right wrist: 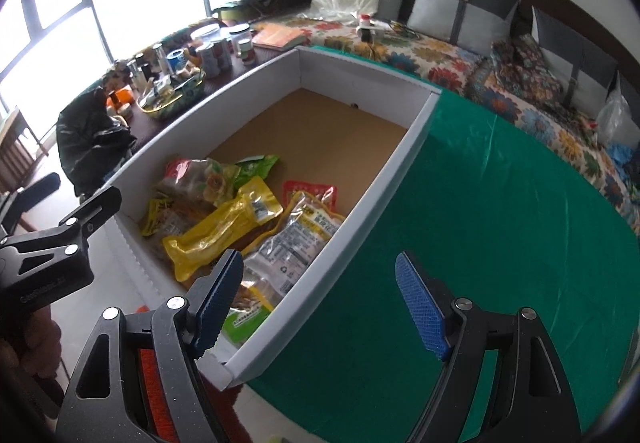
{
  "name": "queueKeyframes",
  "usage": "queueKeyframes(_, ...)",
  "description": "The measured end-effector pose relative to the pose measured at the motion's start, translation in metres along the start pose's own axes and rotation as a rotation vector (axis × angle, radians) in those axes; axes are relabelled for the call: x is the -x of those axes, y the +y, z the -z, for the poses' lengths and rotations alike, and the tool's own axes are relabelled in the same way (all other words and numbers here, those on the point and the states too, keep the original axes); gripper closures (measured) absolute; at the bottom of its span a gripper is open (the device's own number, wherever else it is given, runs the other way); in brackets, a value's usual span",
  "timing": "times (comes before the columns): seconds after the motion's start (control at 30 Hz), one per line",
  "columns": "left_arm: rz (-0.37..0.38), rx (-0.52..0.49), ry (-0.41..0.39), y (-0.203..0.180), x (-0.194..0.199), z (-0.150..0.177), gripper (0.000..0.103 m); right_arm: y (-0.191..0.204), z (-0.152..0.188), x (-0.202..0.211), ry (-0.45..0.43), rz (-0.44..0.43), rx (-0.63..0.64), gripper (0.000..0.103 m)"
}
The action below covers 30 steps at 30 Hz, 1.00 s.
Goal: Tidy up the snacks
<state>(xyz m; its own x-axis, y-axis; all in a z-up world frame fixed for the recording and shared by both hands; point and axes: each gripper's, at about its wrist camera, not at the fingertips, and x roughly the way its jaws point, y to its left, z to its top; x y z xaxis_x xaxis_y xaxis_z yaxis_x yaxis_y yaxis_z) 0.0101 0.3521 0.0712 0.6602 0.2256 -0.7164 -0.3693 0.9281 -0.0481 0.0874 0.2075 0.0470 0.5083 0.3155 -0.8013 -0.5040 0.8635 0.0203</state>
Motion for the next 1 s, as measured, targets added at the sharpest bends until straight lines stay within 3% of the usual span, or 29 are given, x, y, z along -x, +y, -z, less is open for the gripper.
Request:
queueKeyframes(0.23, 0.007, -0.044, 0.048, -0.008, 0.008, -0.006, 0.000, 0.006, 0.001, 0.007, 0.043, -0.014, -0.051, 0.021)
queueKeyframes(0.4, 0.000, -0.053, 0.079, -0.008, 0.008, -0.010, 0.000, 0.014, -0.005, 0.019, 0.015, -0.027, -0.058, 0.021)
queueKeyframes(1.0, -0.033, -0.027, 0.076, 0.000, 0.003, -0.010, 0.000, 0.023, -0.009, 0.025, 0.000, -0.021, -0.032, 0.021)
